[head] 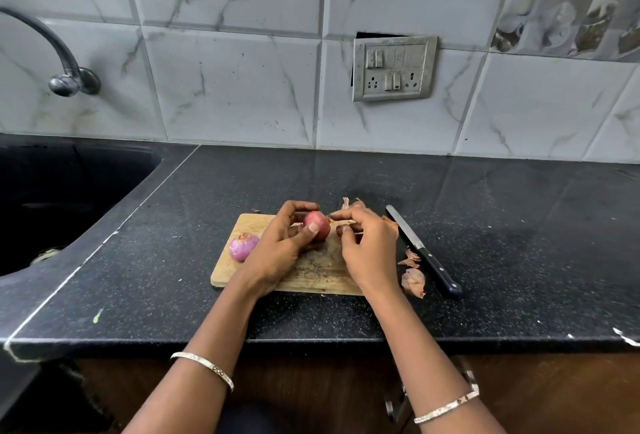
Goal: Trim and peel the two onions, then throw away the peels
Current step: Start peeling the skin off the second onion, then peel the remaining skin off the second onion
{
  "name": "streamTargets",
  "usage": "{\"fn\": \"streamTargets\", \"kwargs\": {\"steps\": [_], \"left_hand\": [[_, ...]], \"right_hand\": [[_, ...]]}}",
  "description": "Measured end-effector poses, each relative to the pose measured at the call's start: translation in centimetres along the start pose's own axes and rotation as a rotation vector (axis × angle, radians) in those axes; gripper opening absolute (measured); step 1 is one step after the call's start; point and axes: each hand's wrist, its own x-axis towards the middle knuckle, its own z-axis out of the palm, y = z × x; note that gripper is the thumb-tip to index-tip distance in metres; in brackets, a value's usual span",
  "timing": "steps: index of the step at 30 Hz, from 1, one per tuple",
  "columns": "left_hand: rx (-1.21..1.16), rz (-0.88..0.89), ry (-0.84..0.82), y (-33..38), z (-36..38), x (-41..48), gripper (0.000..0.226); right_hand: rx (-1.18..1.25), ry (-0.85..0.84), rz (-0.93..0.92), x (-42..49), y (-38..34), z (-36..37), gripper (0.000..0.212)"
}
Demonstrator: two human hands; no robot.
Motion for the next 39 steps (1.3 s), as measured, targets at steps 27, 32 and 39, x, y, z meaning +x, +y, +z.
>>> {"fn": "streamTargets", "kwargs": {"steps": [27, 32, 39], "left_hand": [[0.846, 0.236, 0.132, -0.5, 0.1, -1.6, 0.042], [0.780, 0.216, 0.119, -0.3, -0.2, -1.8, 0.039], [0.798, 0.214, 0.141, -0.4, -0.2, -1.6, 0.049]], "right_hand": [[-0.730, -0.266, 0.512, 1.5, 3.9, -9.3, 0.024], [-0.729, -0.231, 0.531, 1.6, 3.2, -8.9, 0.023], [-0.468, -0.092, 0.270, 0.4, 0.1, -7.9, 0.024]]}}
